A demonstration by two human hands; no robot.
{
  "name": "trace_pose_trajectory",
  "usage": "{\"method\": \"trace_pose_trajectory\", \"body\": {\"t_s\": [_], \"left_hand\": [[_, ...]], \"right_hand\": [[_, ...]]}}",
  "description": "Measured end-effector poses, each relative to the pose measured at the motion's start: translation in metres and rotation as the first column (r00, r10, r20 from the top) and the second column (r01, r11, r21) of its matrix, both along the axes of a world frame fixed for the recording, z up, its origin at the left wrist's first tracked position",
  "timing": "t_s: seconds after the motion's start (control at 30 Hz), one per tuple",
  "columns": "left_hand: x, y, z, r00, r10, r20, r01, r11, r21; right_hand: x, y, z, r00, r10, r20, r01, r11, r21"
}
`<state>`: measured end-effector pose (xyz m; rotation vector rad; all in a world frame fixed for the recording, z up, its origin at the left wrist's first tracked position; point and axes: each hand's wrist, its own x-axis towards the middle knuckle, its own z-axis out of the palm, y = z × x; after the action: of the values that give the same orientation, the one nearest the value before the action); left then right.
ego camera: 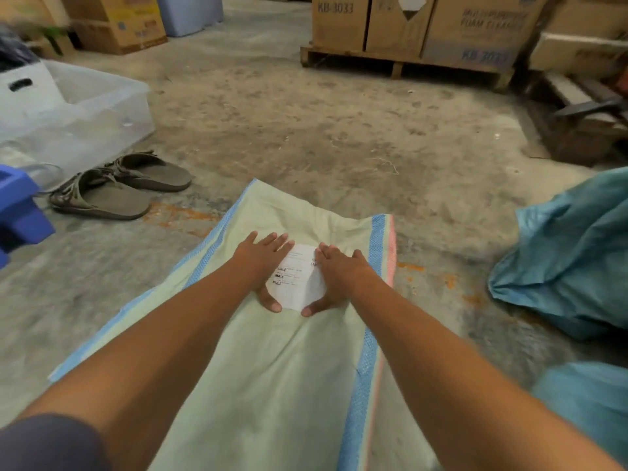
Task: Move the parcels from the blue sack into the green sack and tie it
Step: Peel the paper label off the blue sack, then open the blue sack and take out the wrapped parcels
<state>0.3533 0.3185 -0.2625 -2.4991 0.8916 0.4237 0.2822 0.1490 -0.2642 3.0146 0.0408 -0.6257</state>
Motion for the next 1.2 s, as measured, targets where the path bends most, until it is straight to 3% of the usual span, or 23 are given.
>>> {"method": "trace_pose_trajectory", "body": {"t_s": [0.1,0.2,0.33,0.57,0.67,0.77,0.87,1.0,1.2], "left_hand": [[-0.029,-0.001,0.015,0.991,0.109,0.073,-0.109,0.994,0.001],[-0.057,-0.008,0.045,0.985,0.164,0.052,-0.159,0.983,-0.096],[-0.101,-0.054,0.128,0.989,0.149,0.007,-0.142,0.957,-0.252],[-0.196,-0.189,0.261,0.958,0.015,-0.288,-0.187,0.791,-0.583],[-0.234,-0.243,0.282,0.9,0.005,-0.435,-0.33,0.66,-0.675],[-0.267,-0.289,0.29,0.785,0.012,-0.619,-0.538,0.508,-0.672],[-0.312,-0.317,0.301,0.633,-0.054,-0.772,-0.687,0.421,-0.593],[-0.303,-0.359,0.256,0.479,-0.099,-0.872,-0.785,0.395,-0.477],[-0.313,-0.405,0.207,0.429,-0.041,-0.902,-0.86,0.288,-0.422]], "right_hand": [[-0.021,0.002,0.015,0.997,-0.05,0.064,0.049,0.999,0.014],[-0.055,-0.025,0.053,0.992,-0.063,0.113,0.058,0.997,0.044],[-0.109,-0.101,0.149,0.957,-0.106,0.271,0.143,0.982,-0.12],[-0.241,-0.213,0.307,0.809,-0.253,0.53,0.39,0.906,-0.162],[-0.288,-0.261,0.33,0.707,-0.431,0.561,0.54,0.841,-0.035],[-0.317,-0.305,0.326,0.557,-0.687,0.468,0.681,0.7,0.217],[-0.329,-0.347,0.29,0.434,-0.861,0.266,0.724,0.509,0.465],[-0.343,-0.368,0.239,0.452,-0.891,-0.033,0.676,0.319,0.665],[-0.36,-0.389,0.17,0.521,-0.836,-0.17,0.678,0.285,0.677]]}}
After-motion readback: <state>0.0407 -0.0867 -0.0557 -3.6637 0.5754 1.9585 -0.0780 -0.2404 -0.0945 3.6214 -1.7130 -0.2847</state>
